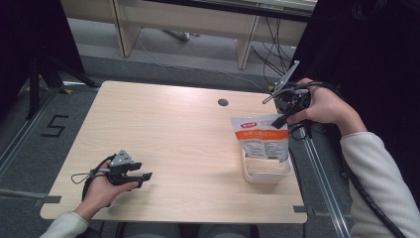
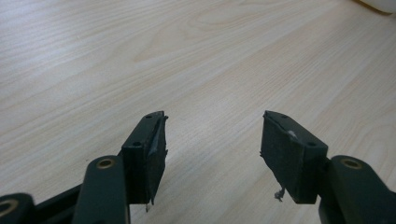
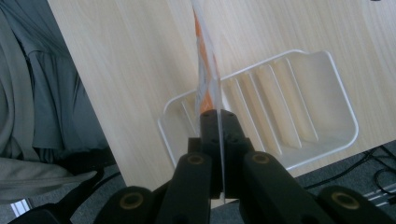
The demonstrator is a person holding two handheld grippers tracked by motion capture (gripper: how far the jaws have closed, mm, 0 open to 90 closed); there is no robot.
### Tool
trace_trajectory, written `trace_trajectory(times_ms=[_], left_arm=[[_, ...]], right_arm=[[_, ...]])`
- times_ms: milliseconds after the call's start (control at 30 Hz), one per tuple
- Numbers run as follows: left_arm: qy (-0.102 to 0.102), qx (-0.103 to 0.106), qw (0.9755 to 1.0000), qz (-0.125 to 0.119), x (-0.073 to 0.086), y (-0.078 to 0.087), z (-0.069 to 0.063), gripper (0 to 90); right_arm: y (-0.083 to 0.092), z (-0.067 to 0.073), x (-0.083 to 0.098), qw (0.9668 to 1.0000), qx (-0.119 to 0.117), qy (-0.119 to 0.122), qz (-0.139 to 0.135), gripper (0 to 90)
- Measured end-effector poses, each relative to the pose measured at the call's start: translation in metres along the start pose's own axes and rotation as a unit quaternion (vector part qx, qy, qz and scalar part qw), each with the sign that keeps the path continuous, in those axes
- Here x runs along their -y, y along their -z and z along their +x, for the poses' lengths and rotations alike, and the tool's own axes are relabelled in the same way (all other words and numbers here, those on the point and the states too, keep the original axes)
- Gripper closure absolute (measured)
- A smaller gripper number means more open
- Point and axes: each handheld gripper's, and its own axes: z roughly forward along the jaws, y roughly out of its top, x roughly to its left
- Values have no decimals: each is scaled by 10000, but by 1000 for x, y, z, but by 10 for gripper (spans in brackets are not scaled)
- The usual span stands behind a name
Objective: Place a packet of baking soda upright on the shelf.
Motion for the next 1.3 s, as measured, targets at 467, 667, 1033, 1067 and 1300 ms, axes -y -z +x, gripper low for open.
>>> trace_trajectory(times_ms=[467,667,1033,1067,1300], left_arm=[[-19,-7,10000,6,0,0,0,398],[-11,4,10000,13,0,0,0,398],[-110,6,9999,85,0,1,1,398],[-123,3,9999,95,0,1,1,398],[-101,9,9999,89,0,1,1,398]], right_arm=[[-4,-5,3,10000,49,6,59,900],[-4,-5,3,9999,68,18,99,900],[-7,-6,3,9999,61,18,152,900],[-9,-5,3,9998,77,-29,174,900],[-12,-7,1,9998,101,12,166,900]])
